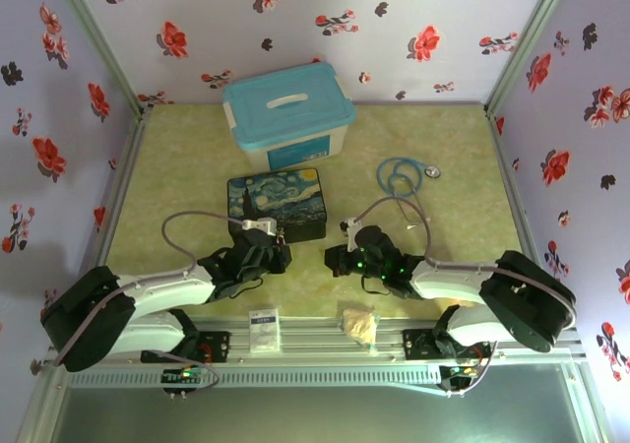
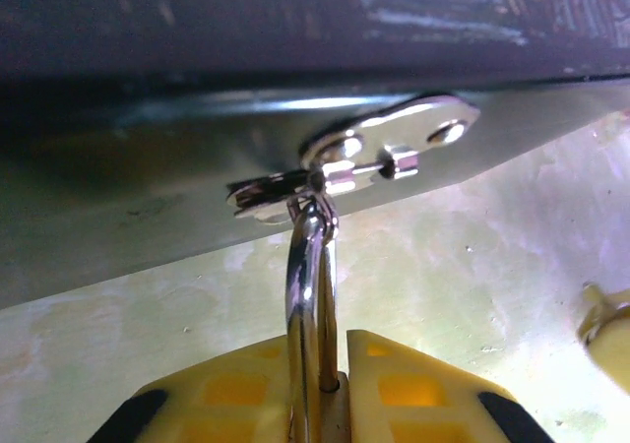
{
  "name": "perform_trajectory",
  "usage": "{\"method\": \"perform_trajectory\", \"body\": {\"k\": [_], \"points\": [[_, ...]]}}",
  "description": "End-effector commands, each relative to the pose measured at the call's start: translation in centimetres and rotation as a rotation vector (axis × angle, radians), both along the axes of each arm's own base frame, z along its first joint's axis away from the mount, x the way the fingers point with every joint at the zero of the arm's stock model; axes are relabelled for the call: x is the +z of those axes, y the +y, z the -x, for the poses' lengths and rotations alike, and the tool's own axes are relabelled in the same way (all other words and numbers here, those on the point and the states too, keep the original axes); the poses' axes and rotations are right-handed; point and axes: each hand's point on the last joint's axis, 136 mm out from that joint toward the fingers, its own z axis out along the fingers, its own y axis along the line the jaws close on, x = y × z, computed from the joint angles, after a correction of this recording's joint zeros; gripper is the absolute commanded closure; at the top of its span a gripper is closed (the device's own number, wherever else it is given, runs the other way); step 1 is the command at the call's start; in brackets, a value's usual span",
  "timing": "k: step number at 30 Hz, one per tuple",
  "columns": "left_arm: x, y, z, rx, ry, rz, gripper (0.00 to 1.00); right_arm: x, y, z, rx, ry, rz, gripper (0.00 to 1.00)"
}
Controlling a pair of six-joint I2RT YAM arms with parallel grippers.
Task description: Unlock the padlock with the key
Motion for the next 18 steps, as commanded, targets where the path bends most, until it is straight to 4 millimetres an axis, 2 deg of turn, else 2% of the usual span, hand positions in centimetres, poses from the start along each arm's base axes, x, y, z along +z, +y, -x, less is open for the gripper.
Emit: {"method": "perform_trajectory", "body": {"k": [1,4,8,13,18], "points": [[2.3,-1.4,-1.0,0.018,-0.038,0.083,0.9,-0.8,0.1,0.7,-0.026,0.066,-0.035,1.0],[1.5,-1.5,-0.9,0.023,-0.012,0.084,0.9,-1.8,-0.4,0.8,-0.045,0.078,0.002,1.0],[0.8,-1.8,-0.8,0.04,0.015,0.135,0.9,-1.9,-0.3,0.9,-0.043,0.08,0.013,1.0],[1.2,-2.1,-0.9,0.103,0.036,0.275,0.91,-2.0,0.3,1.1,-0.04,0.102,0.021,1.0],[-0.1,-2.0,-0.4,0.121,0.077,0.291,0.89,-3.1,1.1,1.4,-0.056,0.158,0.018,1.0]]}}
